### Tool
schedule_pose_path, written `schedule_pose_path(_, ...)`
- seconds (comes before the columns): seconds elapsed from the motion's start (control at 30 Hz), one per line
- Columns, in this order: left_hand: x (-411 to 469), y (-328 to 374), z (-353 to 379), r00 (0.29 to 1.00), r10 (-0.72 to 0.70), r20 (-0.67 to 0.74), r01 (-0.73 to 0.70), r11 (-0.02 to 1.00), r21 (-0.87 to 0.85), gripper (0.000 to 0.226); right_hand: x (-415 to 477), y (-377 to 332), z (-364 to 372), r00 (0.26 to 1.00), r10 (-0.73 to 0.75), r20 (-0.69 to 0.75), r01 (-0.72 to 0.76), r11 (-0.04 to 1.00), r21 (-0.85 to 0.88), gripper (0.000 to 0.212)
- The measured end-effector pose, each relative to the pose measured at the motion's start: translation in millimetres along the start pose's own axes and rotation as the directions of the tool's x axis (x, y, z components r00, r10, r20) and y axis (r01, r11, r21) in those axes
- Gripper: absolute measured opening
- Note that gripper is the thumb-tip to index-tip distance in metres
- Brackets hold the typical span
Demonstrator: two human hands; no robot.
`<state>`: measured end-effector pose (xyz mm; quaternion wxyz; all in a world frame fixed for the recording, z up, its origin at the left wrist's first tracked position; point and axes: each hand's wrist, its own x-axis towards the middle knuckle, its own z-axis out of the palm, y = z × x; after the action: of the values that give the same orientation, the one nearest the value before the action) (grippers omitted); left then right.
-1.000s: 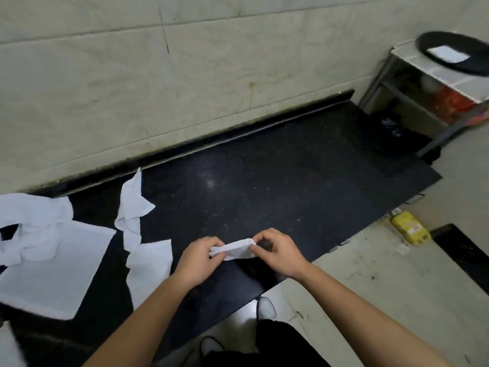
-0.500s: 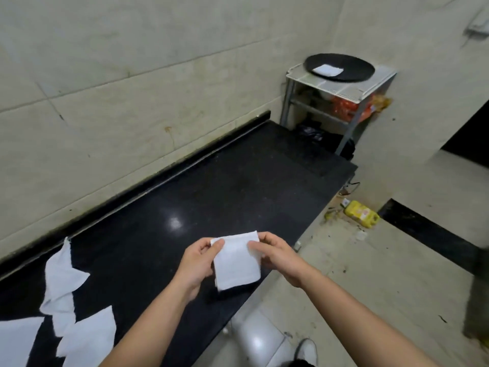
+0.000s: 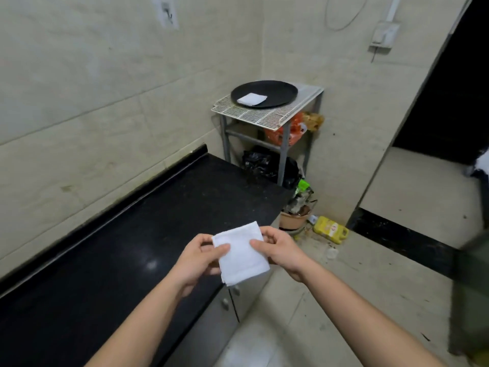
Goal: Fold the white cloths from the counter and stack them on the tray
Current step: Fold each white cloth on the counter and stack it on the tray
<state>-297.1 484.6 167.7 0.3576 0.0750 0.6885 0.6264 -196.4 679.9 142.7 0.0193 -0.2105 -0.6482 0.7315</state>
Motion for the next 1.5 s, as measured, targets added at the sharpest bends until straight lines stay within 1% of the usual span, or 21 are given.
schedule_pose_path(0.1, 24.0, 13.6, 48.0, 0.998, 0.024, 0.058, -0.023, 1.0, -0.016, 0.038, 9.0, -11.9, -55.0, 0.998, -0.017, -0.057, 0.018, 0.999, 0.028, 0.022)
schedule_pose_path(0.27, 77.1, 32.8, 106.1, 0.995, 0.092, 0.047, -0.092, 0.996, -0.013, 0.029, 34.5, -25.7, -125.9, 0.991, -0.05, -0.125, 0.058, 0.996, 0.065, 0.026)
schedule_pose_path(0.4, 133.8, 60.3, 144.5, 0.988, 0.151, 0.029, -0.149, 0.987, -0.053, 0.026, 72.3, -48.7, -173.7, 0.981, -0.081, -0.174, 0.099, 0.99, 0.098, 0.024)
schedule_pose_path(0.57, 213.4, 89.0, 173.3, 0.986, 0.164, 0.006, -0.162, 0.981, -0.107, 0.024, 144.8, -78.0, -223.5, 0.974, -0.1, -0.204, 0.118, 0.99, 0.078, 0.026)
schedule_pose_path(0.67, 274.5, 113.3, 183.7, 0.985, 0.173, 0.011, -0.172, 0.982, -0.076, 0.023, 204.5, -101.0, -254.6, 0.972, -0.114, -0.205, 0.117, 0.993, 0.006, 0.024)
schedule_pose_path(0.73, 315.5, 137.6, 189.1, 0.984, 0.178, -0.001, -0.178, 0.983, -0.043, 0.022, 244.6, -121.3, -273.0, 0.974, -0.102, -0.202, 0.099, 0.995, -0.023, 0.026)
schedule_pose_path(0.83, 361.7, 179.0, 199.0, 0.979, 0.198, -0.052, -0.201, 0.978, -0.057, 0.017, 298.2, -155.7, -294.8, 0.98, -0.097, -0.173, 0.09, 0.995, -0.049, 0.029)
schedule_pose_path(0.9, 391.2, 209.5, 203.8, 0.97, 0.229, -0.08, -0.235, 0.968, -0.088, 0.015, 334.0, -184.3, -305.9, 0.978, -0.132, -0.16, 0.124, 0.99, -0.06, 0.03)
schedule_pose_path(0.97, 420.3, 236.4, 203.8, 0.962, 0.24, -0.132, -0.253, 0.962, -0.099, 0.014, 366.2, -211.2, -314.0, 0.979, -0.155, -0.135, 0.148, 0.987, -0.056, 0.028)
schedule_pose_path(1.07, 460.5, 264.2, 198.6, 0.949, 0.25, -0.194, -0.271, 0.958, -0.091, 0.013, 407.5, -243.4, -319.9, 0.987, -0.142, -0.07, 0.137, 0.989, -0.062, 0.024)
schedule_pose_path(1.17, 501.0, 285.7, 190.5, 0.934, 0.249, -0.257, -0.275, 0.959, -0.071, 0.017, 460.2, -269.9, -328.1, 0.992, -0.123, 0.019, 0.124, 0.979, -0.161, 0.03)
schedule_pose_path(1.27, 545.1, 299.0, 179.0, 0.907, 0.178, -0.381, -0.237, 0.965, -0.113, 0.019, 518.6, -292.4, -331.1, 0.994, -0.081, 0.072, 0.095, 0.968, -0.232, 0.032)
schedule_pose_path(1.4, 601.2, 309.3, 166.9, 0.846, 0.064, -0.53, -0.19, 0.964, -0.186, 0.027, 595.5, -308.7, -326.4, 0.993, 0.005, 0.118, 0.031, 0.953, -0.302, 0.032)
schedule_pose_path(1.5, 637.4, 321.7, 158.6, 0.808, -0.013, -0.589, -0.162, 0.956, -0.244, 0.03, 657.3, -314.4, -322.0, 0.989, 0.052, 0.139, -0.004, 0.946, -0.325, 0.041)
